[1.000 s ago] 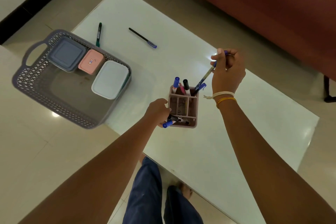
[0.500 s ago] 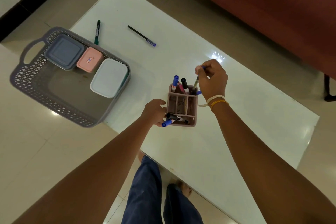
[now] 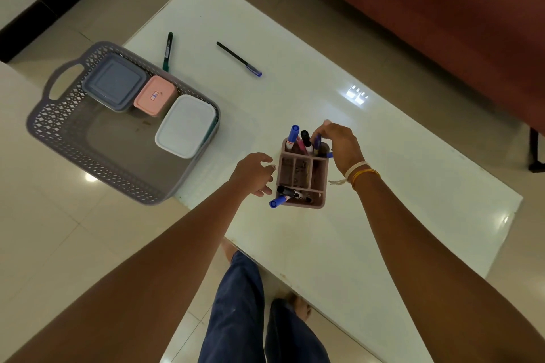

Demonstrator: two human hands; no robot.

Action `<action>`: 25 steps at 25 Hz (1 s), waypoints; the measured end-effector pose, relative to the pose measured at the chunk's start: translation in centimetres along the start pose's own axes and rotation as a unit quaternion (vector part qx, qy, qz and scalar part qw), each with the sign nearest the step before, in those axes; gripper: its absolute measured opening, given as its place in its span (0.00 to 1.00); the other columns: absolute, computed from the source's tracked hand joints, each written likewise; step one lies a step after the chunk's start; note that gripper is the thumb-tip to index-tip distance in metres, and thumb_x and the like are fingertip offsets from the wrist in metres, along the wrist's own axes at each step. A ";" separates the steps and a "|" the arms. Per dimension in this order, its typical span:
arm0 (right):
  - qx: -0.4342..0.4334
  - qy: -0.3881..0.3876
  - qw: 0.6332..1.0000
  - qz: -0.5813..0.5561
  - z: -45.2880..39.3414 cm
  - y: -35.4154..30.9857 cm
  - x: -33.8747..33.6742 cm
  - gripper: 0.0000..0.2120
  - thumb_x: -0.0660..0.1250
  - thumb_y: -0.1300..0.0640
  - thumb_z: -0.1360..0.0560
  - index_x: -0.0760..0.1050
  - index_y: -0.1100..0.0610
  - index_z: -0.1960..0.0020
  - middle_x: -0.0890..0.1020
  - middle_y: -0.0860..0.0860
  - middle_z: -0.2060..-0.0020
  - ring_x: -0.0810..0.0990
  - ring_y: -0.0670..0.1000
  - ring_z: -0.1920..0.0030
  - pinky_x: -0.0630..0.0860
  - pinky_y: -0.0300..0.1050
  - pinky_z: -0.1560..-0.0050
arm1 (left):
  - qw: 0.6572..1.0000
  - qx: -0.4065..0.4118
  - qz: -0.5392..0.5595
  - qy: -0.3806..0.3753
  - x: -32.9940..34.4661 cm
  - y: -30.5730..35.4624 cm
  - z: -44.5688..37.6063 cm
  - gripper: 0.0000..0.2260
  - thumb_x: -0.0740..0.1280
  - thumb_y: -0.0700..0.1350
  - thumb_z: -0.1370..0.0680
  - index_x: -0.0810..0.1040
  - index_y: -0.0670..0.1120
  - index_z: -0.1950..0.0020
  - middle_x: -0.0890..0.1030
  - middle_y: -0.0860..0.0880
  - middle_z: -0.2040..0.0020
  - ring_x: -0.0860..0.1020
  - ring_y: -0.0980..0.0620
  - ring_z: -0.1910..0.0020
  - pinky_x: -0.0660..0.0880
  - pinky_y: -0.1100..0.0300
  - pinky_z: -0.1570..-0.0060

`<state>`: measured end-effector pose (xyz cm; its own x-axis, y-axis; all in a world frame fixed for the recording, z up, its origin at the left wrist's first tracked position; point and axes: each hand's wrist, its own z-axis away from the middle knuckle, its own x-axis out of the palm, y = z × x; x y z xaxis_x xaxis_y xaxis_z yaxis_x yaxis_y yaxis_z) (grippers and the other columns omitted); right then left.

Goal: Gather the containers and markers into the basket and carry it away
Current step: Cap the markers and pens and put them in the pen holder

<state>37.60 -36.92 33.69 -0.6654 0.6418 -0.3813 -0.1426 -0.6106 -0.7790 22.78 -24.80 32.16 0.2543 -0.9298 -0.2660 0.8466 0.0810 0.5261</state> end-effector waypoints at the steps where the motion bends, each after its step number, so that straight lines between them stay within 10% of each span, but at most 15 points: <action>1: 0.005 -0.004 1.000 0.012 0.0 0.2 0.1 0.13 0.55 0.58 0.20 0.77 0.57 0.58 0.80 0.52 0.56 0.77 0.50 0.54 0.73 0.43 0.53 | 1.000 0.000 0.001 0.001 0.0 -0.1 0.0 0.15 0.62 0.44 0.19 0.71 0.47 0.32 0.82 0.45 0.51 0.84 0.43 0.57 0.80 0.58 0.62; 6: -0.001 0.056 0.997 -0.054 -0.4 -0.1 -0.2 0.10 0.56 0.65 0.22 0.76 0.57 0.51 0.80 0.56 0.45 0.76 0.53 0.43 0.71 0.39 0.52 | 1.000 0.001 0.006 -0.001 -0.4 -0.1 0.1 0.15 0.62 0.46 0.19 0.71 0.47 0.33 0.82 0.44 0.51 0.83 0.45 0.59 0.79 0.58 0.61; 11: -0.034 0.034 0.999 -0.014 -3.0 -4.6 1.5 0.10 0.58 0.63 0.23 0.79 0.57 0.53 0.81 0.50 0.54 0.77 0.50 0.49 0.71 0.35 0.52 | 0.997 0.042 0.027 0.057 -3.5 1.0 -0.1 0.12 0.62 0.43 0.21 0.76 0.46 0.38 0.83 0.43 0.47 0.81 0.46 0.57 0.78 0.56 0.57; 19: -0.026 -0.030 0.980 0.197 -8.4 -9.7 9.5 0.12 0.60 0.59 0.24 0.76 0.55 0.44 0.80 0.54 0.46 0.78 0.54 0.53 0.76 0.46 0.51 | 0.914 0.218 -0.161 0.301 -11.7 1.6 -1.5 0.13 0.59 0.40 0.22 0.80 0.47 0.43 0.80 0.48 0.43 0.77 0.50 0.42 0.71 0.61 0.43; 25: -0.013 -0.064 0.926 0.372 -13.6 -10.7 13.3 0.26 0.63 0.57 0.23 0.59 0.58 0.27 0.66 0.61 0.32 0.71 0.63 0.34 0.72 0.55 0.36 | 0.848 0.246 -0.425 0.201 -15.6 0.7 -4.9 0.23 0.61 0.55 0.21 0.67 0.51 0.27 0.60 0.47 0.22 0.55 0.47 0.22 0.52 0.41 0.26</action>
<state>40.25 -15.53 30.22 -0.6539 -0.0141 -0.7564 0.4078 -0.8487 -0.3368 21.71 -8.53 32.76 -0.1270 -0.3721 -0.9195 0.5311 -0.8084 0.2538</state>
